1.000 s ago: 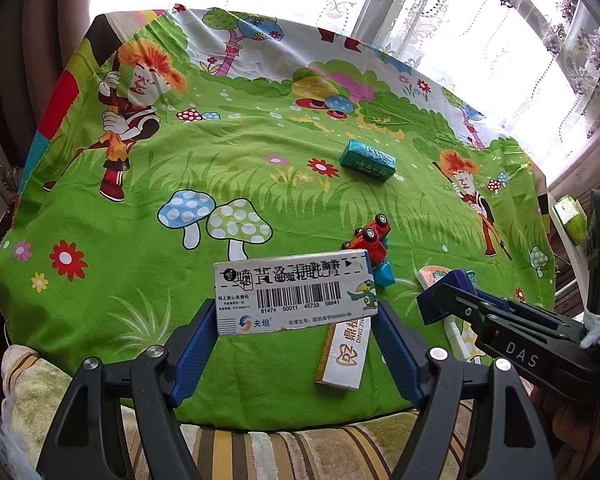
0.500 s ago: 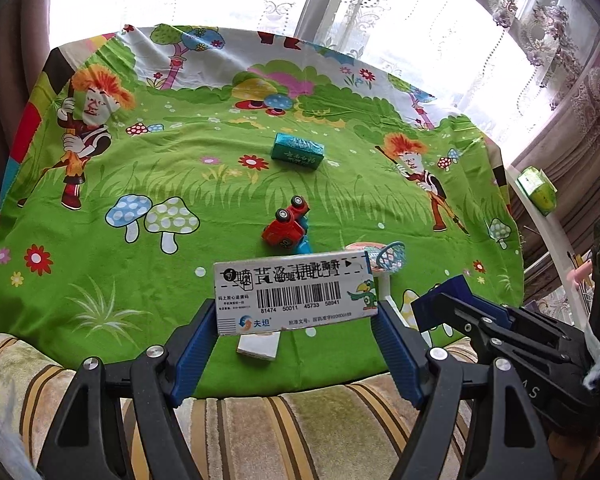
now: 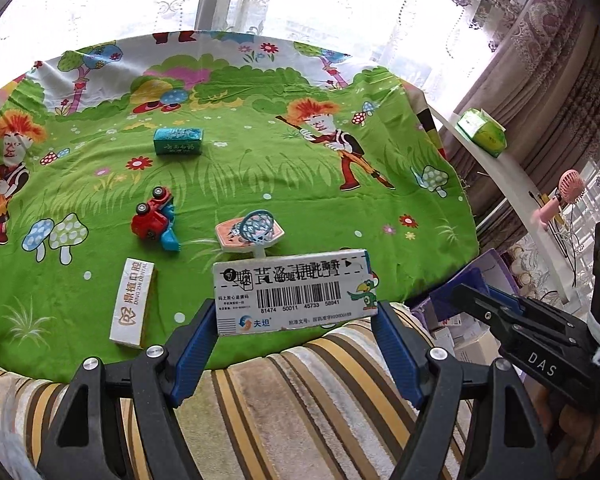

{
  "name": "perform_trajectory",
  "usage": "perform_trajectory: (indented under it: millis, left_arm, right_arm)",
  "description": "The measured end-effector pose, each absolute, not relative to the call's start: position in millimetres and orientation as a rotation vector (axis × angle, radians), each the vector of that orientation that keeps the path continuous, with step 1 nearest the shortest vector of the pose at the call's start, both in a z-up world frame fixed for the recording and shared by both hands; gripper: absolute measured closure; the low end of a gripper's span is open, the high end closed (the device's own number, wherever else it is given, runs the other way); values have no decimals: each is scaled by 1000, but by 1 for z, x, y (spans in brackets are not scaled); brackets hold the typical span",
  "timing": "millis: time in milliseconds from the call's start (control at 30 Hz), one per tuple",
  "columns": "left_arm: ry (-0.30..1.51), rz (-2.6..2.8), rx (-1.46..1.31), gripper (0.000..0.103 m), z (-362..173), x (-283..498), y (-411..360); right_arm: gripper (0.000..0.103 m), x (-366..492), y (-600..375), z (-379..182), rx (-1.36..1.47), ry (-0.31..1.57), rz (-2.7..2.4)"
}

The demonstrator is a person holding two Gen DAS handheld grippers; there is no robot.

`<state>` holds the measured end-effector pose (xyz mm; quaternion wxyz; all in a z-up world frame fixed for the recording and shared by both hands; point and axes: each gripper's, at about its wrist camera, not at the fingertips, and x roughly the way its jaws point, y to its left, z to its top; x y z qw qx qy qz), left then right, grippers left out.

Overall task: Organize rigid objects
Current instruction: 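Carry the barcode box and blue cup over the purple box and open both tools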

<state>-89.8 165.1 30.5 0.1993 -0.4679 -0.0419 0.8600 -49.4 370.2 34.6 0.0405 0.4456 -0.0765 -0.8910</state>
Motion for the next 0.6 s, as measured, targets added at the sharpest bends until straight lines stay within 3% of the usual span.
perform_trajectory:
  millis: [600]
  left_arm:
    - [49, 2154, -1256, 26, 32, -68, 302]
  right_arm:
    - [73, 36, 555, 23, 1517, -442, -3066]
